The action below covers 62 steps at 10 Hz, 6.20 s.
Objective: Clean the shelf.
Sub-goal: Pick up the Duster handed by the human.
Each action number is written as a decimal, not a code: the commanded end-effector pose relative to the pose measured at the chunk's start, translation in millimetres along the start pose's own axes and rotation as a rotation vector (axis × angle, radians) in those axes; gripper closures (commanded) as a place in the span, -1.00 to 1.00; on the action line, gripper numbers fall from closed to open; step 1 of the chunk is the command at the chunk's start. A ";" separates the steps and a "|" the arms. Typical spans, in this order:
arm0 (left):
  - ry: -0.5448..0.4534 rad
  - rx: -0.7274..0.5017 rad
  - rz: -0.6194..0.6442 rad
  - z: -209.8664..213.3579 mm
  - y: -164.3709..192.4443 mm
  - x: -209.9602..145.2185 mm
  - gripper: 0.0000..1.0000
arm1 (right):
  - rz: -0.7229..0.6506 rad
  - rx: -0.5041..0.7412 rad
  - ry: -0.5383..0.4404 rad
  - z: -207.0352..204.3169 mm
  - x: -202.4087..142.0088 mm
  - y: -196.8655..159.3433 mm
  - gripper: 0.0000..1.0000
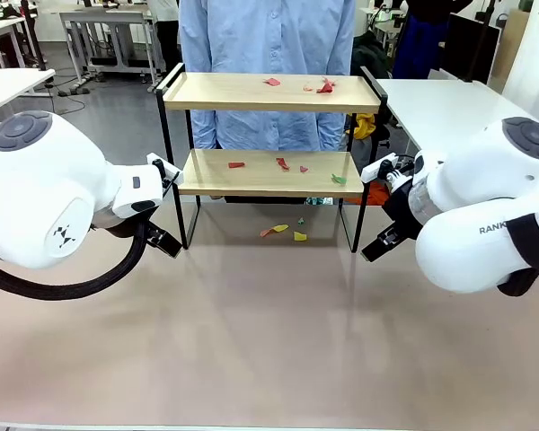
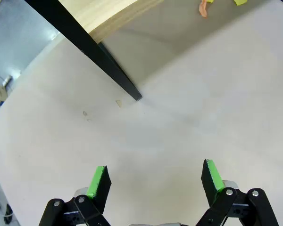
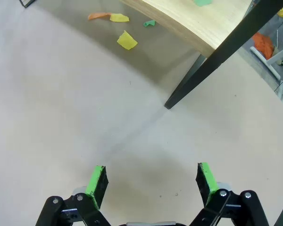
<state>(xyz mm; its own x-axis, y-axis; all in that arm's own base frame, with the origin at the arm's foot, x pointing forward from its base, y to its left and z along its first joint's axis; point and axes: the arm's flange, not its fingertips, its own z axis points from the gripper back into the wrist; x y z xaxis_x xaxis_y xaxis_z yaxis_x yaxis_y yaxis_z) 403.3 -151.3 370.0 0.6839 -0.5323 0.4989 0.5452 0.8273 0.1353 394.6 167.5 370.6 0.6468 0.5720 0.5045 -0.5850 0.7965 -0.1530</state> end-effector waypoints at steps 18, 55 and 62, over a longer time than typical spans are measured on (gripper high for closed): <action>-0.434 -0.672 -0.566 103.7 216.7 28.1 -1.00 | 0.204 0.438 -0.299 122.5 -7.0 -221.8 -1.00; -1.083 -0.907 -0.530 -91.3 356.9 7.7 -1.00 | 0.384 0.827 -0.852 -45.9 -24.0 -377.8 -1.00; -1.083 -0.907 -0.530 -91.3 356.9 7.7 -1.00 | 0.384 0.827 -0.852 -45.9 -24.0 -377.8 -1.00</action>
<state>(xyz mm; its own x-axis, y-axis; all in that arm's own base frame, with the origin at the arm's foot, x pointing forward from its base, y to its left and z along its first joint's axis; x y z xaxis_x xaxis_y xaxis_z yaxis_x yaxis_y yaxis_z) 648.6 123.7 343.0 -0.1323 0.0035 0.9912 0.9912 -0.0081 0.1323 621.9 -139.2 377.1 0.0313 0.1841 0.9824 -0.9975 0.0676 0.0191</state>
